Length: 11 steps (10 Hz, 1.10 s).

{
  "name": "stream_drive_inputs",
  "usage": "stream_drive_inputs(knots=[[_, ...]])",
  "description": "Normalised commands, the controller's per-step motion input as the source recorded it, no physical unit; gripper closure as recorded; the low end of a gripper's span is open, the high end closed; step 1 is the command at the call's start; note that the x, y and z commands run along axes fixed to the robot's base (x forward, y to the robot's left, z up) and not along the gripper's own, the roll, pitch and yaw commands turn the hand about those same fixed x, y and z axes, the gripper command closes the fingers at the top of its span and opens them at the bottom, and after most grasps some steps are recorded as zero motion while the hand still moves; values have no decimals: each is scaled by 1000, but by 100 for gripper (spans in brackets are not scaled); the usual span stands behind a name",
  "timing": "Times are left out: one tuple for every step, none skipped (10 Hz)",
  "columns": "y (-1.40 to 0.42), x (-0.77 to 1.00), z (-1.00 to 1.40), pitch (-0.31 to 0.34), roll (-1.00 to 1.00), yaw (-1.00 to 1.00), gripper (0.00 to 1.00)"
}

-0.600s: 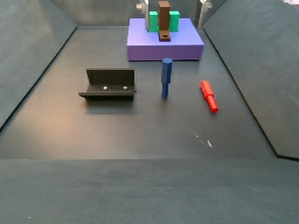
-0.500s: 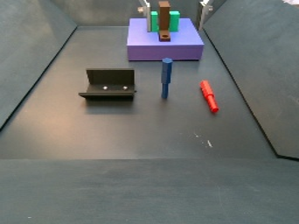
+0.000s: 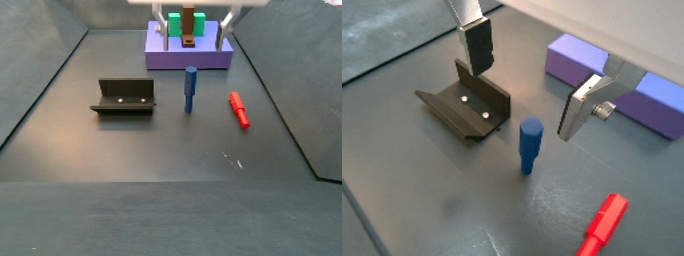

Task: Pick up the blue object. Move up. Move to above the board. Insert the blue object.
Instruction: Pick up the blue object.

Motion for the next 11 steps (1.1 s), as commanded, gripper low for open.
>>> stream_drive_inputs(knots=[[0,14,-531,-257,-154,-31,0],[0,0,-383,-163,-136,-9,0],[0,0,-354,-170,-194,0,0],[-123,-29,-423,-164,-161,0,0],[-97,-117,-406,-114,-99,0,0],[-77,0,-297,-117,-83,0,0],[-43,0,-286,-141,-70,0,0],[-20,3,-280,-141,-71,0,0],[-57,11,-286,-144,-74,0,0],[0,46,-271,-149,-63,0,0],[0,34,-186,-111,-41,0,0]])
